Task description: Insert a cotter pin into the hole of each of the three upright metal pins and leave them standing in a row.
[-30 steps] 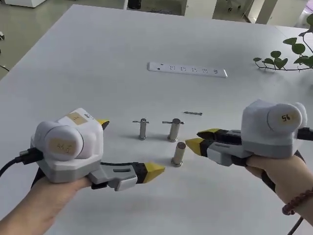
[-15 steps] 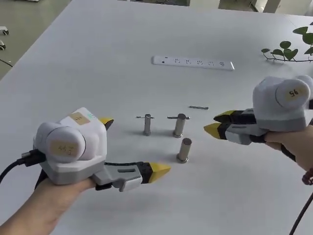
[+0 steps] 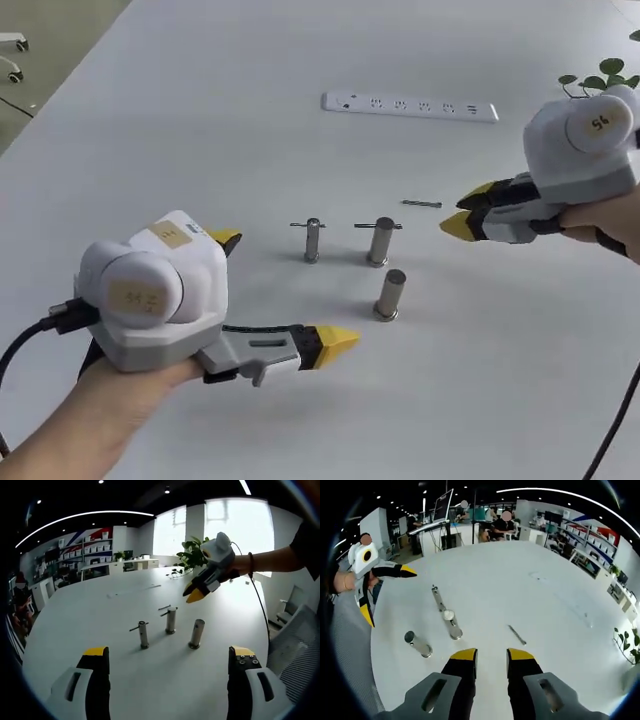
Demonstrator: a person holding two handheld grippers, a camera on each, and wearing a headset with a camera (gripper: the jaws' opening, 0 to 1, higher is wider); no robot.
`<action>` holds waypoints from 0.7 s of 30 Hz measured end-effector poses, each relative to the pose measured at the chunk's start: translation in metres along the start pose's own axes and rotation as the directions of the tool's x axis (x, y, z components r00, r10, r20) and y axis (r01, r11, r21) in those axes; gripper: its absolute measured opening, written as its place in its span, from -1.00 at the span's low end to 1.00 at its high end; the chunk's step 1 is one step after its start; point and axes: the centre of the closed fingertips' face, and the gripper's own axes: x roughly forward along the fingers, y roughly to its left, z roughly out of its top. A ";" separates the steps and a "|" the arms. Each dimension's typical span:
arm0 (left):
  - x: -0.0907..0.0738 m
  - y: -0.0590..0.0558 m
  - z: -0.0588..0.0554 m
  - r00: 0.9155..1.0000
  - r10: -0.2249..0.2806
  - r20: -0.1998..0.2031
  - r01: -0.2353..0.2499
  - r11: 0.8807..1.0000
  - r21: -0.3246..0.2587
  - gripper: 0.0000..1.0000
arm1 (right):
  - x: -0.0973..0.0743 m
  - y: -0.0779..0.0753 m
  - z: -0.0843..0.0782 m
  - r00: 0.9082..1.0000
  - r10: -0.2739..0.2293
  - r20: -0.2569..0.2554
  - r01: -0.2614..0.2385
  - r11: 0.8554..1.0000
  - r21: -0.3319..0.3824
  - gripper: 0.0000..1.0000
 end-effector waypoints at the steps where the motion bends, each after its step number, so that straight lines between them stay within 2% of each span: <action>1: 0.000 0.000 0.000 1.000 0.002 -0.001 -0.002 1.000 -0.001 0.98 | 0.002 0.000 -0.001 1.000 0.014 -0.014 -0.014 1.000 -0.013 -0.63; 3: 0.000 0.001 0.000 1.000 0.002 -0.002 -0.002 1.000 -0.003 0.98 | 0.006 -0.003 -0.002 1.000 0.019 -0.023 -0.019 1.000 -0.019 -0.63; 5: -0.001 0.000 0.000 1.000 0.002 -0.002 -0.003 1.000 -0.003 0.98 | 0.011 -0.006 -0.005 0.998 0.030 -0.050 -0.032 0.999 -0.033 -0.64; 8: -0.001 0.001 0.000 1.000 0.003 -0.002 -0.003 1.000 -0.001 0.97 | 0.019 -0.014 -0.012 0.995 0.021 -0.094 -0.026 0.998 -0.055 -0.64; 21: -0.001 0.005 -0.007 1.000 0.010 -0.024 -0.010 1.000 -0.017 0.94 | 0.035 -0.035 -0.015 0.993 0.019 -0.120 -0.025 0.999 -0.042 -0.67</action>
